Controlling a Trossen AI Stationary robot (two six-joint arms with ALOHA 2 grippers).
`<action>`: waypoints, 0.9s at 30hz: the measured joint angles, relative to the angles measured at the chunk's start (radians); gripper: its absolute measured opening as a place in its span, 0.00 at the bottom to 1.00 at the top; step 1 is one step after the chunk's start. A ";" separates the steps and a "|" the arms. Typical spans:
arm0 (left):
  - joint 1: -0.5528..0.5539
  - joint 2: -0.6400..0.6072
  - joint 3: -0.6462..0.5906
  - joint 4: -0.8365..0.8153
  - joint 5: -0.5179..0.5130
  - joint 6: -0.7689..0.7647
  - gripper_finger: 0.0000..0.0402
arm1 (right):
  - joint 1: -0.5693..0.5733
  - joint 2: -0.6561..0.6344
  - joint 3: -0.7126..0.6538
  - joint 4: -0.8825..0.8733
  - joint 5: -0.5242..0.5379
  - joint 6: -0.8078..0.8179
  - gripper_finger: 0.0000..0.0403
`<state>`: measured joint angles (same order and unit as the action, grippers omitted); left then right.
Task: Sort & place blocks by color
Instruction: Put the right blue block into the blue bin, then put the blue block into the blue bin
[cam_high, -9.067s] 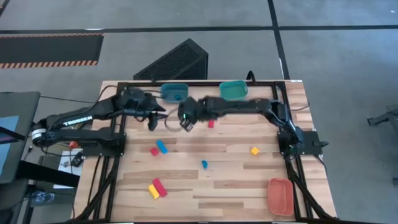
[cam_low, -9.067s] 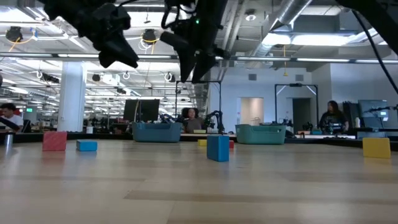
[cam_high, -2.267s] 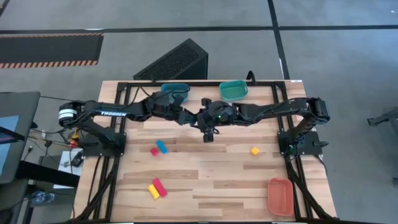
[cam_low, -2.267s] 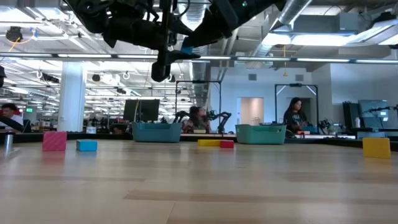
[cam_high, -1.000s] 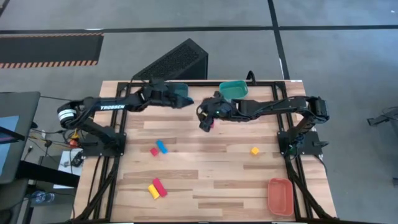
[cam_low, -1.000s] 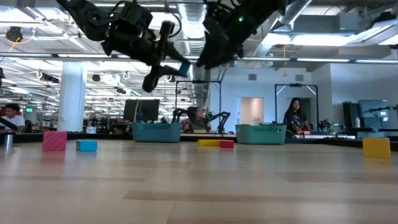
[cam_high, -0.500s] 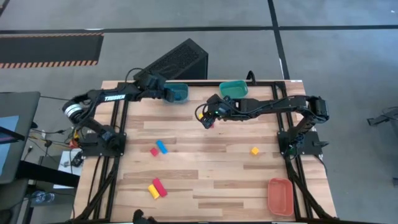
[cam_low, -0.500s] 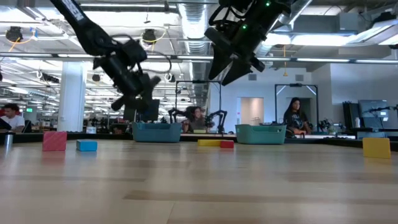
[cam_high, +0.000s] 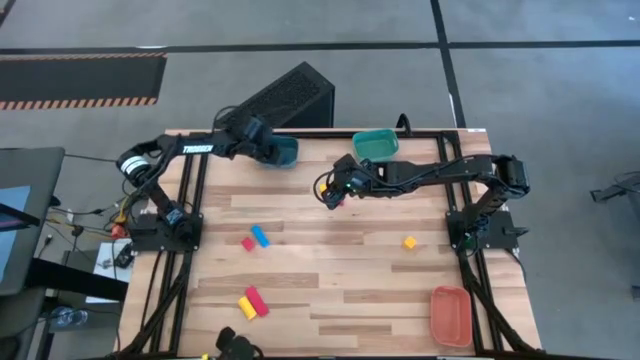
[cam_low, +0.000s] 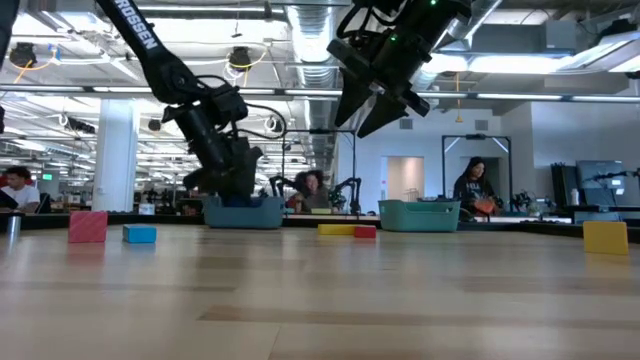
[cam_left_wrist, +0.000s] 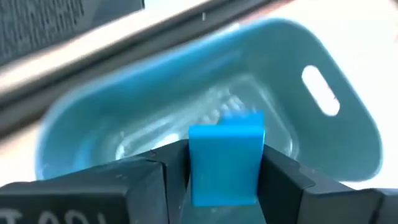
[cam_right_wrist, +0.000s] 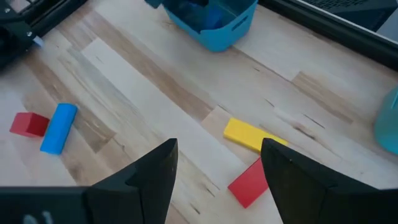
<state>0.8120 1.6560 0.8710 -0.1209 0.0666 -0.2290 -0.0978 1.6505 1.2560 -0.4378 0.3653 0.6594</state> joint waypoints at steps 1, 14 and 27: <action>0.000 0.000 0.015 -0.008 -0.005 0.013 0.36 | 0.000 0.000 0.000 0.000 0.000 0.004 0.63; -0.005 -0.001 0.167 -0.220 -0.072 0.100 0.39 | -0.010 -0.001 0.001 0.000 0.000 0.048 0.63; -0.005 -0.108 0.221 -0.249 -0.021 0.197 0.33 | -0.006 -0.002 0.001 0.105 -0.195 -0.063 0.63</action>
<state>0.8069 1.5482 1.0919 -0.3699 0.0454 -0.0320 -0.1036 1.6485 1.2575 -0.3330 0.1702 0.5961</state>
